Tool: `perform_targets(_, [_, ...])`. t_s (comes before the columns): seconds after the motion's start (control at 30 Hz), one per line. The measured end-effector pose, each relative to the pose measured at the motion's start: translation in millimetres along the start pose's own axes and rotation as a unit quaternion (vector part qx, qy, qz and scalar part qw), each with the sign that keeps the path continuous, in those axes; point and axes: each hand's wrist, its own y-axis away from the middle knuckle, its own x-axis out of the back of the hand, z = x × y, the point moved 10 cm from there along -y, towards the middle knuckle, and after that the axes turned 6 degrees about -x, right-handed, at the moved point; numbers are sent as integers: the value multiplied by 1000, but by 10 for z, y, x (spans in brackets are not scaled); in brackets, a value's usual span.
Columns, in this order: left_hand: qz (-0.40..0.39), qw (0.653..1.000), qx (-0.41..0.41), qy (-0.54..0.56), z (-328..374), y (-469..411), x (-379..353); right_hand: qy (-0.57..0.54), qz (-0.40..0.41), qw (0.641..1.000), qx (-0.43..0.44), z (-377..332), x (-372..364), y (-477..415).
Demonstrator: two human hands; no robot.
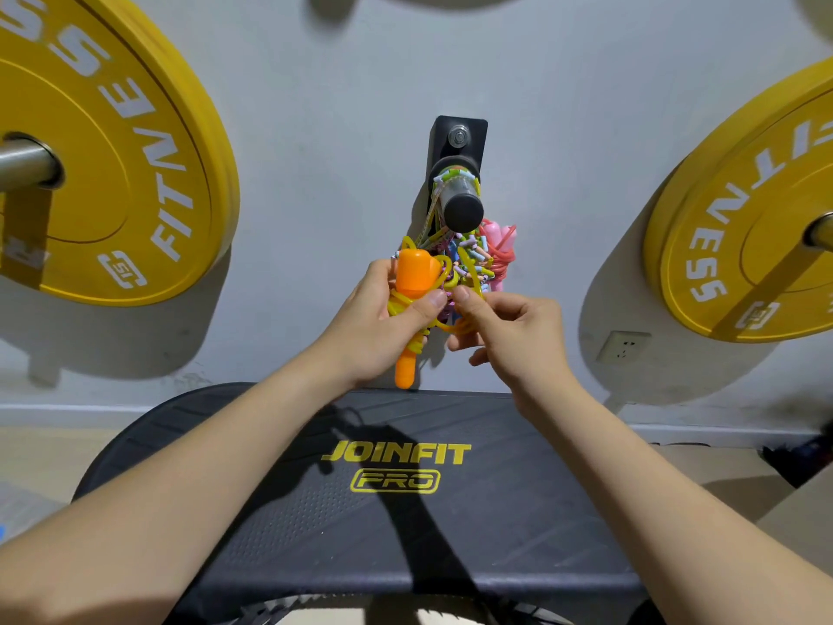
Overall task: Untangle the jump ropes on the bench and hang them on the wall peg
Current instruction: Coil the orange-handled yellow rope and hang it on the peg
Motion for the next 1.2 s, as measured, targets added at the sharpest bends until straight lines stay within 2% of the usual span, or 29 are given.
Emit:
perform_targets(0.13, [7, 1000, -7, 11, 8, -28, 25, 217, 50, 971, 90, -170, 34, 34])
perform_targets(0.27, [-23, 999, -23, -13, 8, -35, -1, 296, 32, 941, 161, -303, -111, 125])
perform_targets(0.43, [-87, 993, -32, -69, 11, 14, -83, 274, 13, 947, 168, -304, -120, 145])
perform_targets(0.63, [-151, 970, -45, -184, -80, 68, -179, 323, -52, 935, 136, -246, -242, 148])
perform_targets(0.67, [-149, 969, -47, -192, -85, 59, -168, 301, -71, 945, 108, -217, -264, 160])
perform_targets(0.77, [-141, 966, -59, -211, -64, 15, -118, 136, -104, 985, -1, -116, -281, 190])
perform_targets(0.83, [-160, 963, -68, -208, -51, 33, -157, 55, -131, 989, -52, -61, -306, 187])
perform_targets(0.93, [-188, 957, -76, -209, -56, 98, -240, 95, -166, 981, -37, -62, -355, 219])
perform_targets(1.03, [-178, 954, -80, -227, -61, 77, -245, 178, -99, 978, 50, -156, -234, 191])
perform_targets(1.13, [-163, 953, -80, -240, -50, 39, -214, 318, 11, 932, 171, -344, -98, 142])
perform_targets(1.2, [-166, 952, -80, -246, -53, 27, -217, 348, 41, 916, 196, -390, -97, 143])
